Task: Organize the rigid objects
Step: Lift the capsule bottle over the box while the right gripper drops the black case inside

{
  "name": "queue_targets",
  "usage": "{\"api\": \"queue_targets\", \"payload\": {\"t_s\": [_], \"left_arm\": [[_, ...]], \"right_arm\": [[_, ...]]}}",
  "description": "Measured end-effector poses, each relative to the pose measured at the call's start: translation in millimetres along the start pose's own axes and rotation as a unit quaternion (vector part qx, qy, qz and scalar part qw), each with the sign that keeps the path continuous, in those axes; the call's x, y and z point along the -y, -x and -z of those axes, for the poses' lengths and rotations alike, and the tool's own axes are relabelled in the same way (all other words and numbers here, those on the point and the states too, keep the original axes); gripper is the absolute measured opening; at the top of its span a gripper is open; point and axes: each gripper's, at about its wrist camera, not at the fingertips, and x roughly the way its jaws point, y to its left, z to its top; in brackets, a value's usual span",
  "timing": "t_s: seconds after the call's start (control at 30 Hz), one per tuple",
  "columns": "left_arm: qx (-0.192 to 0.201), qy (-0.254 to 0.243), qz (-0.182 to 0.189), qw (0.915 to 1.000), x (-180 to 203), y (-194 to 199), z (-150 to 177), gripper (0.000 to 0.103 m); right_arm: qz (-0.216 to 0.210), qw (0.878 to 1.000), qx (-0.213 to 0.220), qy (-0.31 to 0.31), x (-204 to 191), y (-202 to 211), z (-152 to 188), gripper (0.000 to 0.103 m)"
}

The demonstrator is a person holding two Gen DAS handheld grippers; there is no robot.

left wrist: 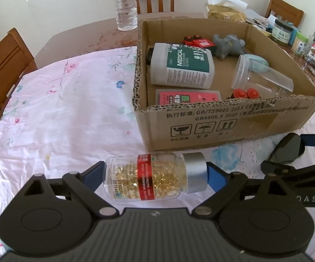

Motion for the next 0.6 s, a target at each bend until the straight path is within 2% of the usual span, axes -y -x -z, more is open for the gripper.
{"api": "queue_targets", "payload": {"t_s": [0.3, 0.6], "left_arm": [[-0.021, -0.025, 0.022, 0.9992, -7.5, 11.0, -2.2, 0.094], [-0.014, -0.068, 0.044, 0.9967, -10.1, 40.7, -6.0, 0.094]], "right_arm": [[-0.023, 1.000, -0.017, 0.004, 6.9, 10.8, -8.1, 0.093], [-0.052, 0.998, -0.014, 0.016, 15.7, 50.3, -21.5, 0.093]]}}
